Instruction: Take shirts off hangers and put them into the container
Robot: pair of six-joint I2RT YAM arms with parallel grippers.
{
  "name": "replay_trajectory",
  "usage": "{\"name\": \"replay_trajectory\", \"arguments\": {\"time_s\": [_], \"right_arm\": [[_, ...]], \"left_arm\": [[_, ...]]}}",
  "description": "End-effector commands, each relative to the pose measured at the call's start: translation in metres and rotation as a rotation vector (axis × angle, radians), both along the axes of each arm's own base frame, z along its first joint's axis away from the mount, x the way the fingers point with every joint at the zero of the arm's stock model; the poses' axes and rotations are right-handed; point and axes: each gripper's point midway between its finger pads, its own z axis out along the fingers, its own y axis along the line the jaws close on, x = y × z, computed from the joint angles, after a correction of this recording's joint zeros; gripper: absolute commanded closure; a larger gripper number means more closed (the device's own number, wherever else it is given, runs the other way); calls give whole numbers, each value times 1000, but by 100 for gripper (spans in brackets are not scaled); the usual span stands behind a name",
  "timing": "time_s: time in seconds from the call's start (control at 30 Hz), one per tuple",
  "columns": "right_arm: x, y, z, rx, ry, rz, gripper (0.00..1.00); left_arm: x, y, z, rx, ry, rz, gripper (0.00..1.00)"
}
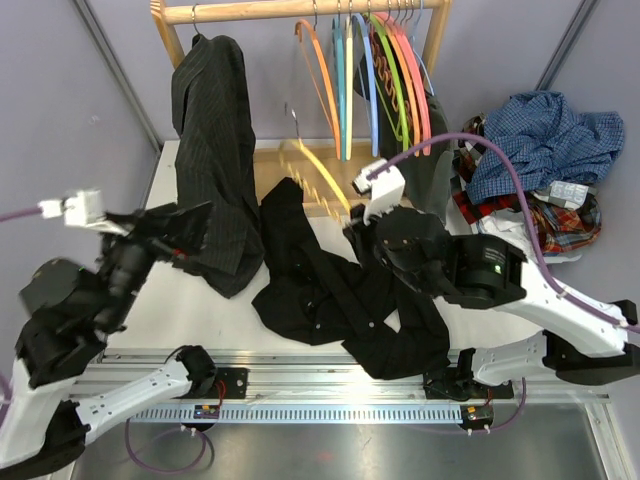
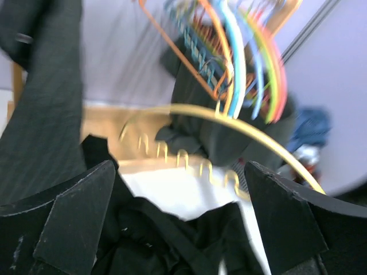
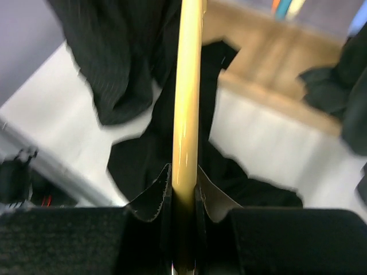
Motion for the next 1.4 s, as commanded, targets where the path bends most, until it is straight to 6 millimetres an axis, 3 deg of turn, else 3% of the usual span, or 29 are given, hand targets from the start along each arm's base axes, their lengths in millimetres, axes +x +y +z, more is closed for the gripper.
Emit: {"name": "replay_trajectory", "arguments": {"time_s": [0.0, 0.13, 0.17, 0.2, 0.23, 0.43, 0.6, 0.73, 0.8, 1.03, 1.13, 1.27, 1.3, 1.33, 1.37], "right_arm": [[44, 6, 64, 71, -231, -205, 100], [81, 27, 85, 79, -277, -276, 100], [90, 40, 91, 95, -271, -254, 100], [102, 38, 95, 100, -276, -274, 100], [109, 48, 102, 116, -280, -254, 100], [154, 48, 133, 201, -299, -266, 100], [180, 47, 135, 239, -297, -280, 100], [202, 51, 118, 258, -239, -280, 100], [206, 52, 108, 243, -217, -284, 100], [189, 67, 51, 229, -74, -203, 100], [181, 63, 39, 215, -50, -193, 100], [167, 56, 40, 202, -62, -190, 100], [164, 55, 39, 192, -65, -188, 92], [159, 51, 39, 175, -73, -189, 71], [151, 54, 39, 159, -82, -171, 32]], "left_arm": [[-4, 6, -42, 7, 93, 20, 1], [-13, 14, -76, 12, 164, 22, 1], [-14, 15, -80, 11, 172, 21, 1], [-17, 17, -87, 8, 183, 19, 1], [-18, 18, -89, 6, 186, 19, 1], [-20, 18, -98, 9, 196, 8, 1], [-20, 10, -104, -4, 205, -18, 1], [-19, 6, -109, -2, 217, -26, 1], [-20, 6, -108, -2, 218, -28, 1], [-19, 5, -111, -4, 222, -26, 1], [-17, 2, -112, -2, 227, -31, 1], [-15, -2, -112, 0, 224, -35, 1], [-14, -3, -112, 2, 224, -36, 1], [-13, -4, -113, 8, 227, -36, 1], [-13, -4, -112, 9, 225, -38, 1]]}}
